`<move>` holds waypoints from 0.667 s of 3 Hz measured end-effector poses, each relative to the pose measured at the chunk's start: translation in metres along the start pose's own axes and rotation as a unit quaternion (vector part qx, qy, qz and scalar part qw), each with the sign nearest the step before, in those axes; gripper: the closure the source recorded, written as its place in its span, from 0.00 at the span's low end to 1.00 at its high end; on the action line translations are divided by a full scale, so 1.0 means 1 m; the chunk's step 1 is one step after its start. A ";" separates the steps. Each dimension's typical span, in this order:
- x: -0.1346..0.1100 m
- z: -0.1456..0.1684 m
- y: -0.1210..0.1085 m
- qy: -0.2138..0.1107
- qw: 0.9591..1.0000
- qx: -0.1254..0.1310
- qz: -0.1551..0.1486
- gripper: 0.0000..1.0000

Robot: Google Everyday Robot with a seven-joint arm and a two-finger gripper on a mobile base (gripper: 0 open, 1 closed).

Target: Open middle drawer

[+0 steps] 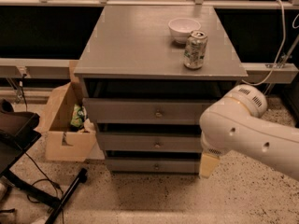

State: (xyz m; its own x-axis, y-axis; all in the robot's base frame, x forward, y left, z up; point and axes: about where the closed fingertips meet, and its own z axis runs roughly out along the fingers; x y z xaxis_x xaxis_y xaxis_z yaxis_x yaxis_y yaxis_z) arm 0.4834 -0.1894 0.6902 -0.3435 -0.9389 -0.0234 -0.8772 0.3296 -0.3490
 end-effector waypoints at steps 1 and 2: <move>-0.022 0.046 0.012 -0.049 0.999 -0.007 0.015 0.00; -0.023 0.041 0.009 -0.048 0.999 -0.002 0.012 0.00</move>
Offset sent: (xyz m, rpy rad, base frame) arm 0.0072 0.0136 -0.0385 0.0642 -0.0073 0.0050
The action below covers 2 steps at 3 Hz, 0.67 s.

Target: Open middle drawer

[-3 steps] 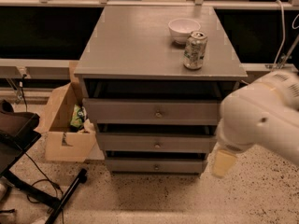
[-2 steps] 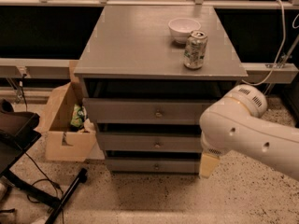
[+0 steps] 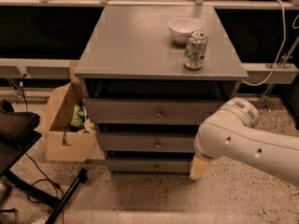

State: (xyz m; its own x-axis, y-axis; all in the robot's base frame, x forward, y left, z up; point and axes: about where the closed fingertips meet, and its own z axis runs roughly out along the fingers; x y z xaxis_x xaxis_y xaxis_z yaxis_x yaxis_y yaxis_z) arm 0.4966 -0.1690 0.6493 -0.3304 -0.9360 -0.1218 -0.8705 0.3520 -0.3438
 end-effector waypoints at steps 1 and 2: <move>-0.009 0.027 -0.006 0.005 1.000 -0.015 0.004 0.00; -0.018 0.087 -0.007 0.011 0.999 -0.041 0.003 0.00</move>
Offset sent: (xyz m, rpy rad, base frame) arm 0.0816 0.0195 -0.1658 0.0064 0.1580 0.0171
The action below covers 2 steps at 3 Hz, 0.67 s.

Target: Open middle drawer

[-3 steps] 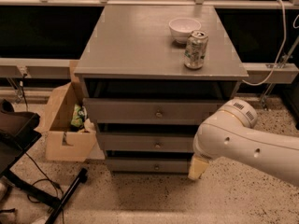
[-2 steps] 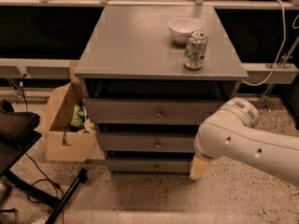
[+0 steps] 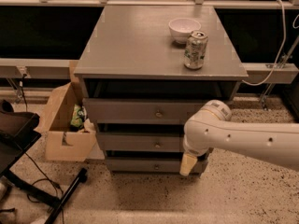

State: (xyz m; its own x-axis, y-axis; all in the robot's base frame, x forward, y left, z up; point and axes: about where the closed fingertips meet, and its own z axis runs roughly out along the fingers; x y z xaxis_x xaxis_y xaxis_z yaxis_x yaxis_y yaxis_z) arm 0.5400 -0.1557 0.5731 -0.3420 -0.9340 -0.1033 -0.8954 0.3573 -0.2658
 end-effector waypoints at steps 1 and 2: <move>-0.002 0.051 -0.004 0.004 1.000 -0.011 -0.011 0.00; -0.005 0.092 -0.011 0.002 0.999 -0.014 -0.030 0.00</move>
Offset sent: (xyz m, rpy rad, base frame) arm 0.0622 0.0019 -0.1277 -0.0165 0.0269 0.1054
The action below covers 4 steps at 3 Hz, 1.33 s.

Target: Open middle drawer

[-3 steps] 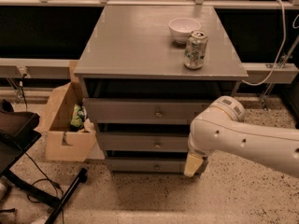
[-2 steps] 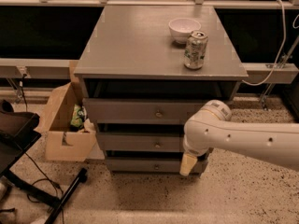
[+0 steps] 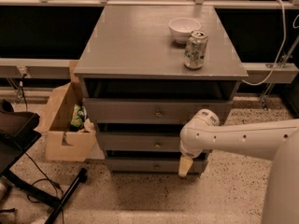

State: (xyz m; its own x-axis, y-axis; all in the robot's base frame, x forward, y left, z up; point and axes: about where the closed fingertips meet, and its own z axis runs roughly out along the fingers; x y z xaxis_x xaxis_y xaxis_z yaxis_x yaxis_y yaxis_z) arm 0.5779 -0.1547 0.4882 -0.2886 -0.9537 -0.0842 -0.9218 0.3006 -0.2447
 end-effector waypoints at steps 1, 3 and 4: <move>-0.004 0.031 -0.010 -0.007 1.000 0.000 -0.016 0.00; -0.019 0.063 -0.025 -0.022 0.998 0.007 -0.052 0.00; -0.025 0.073 -0.039 -0.017 0.997 0.016 -0.067 0.00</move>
Offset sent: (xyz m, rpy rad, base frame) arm 0.0483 0.0110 -0.0615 0.0296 -0.0303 0.1136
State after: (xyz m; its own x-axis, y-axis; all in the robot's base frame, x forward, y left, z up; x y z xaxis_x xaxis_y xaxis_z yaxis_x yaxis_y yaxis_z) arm 0.6397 -0.1423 0.4294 -0.1529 -0.9849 -0.0815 -0.9430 0.1701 -0.2860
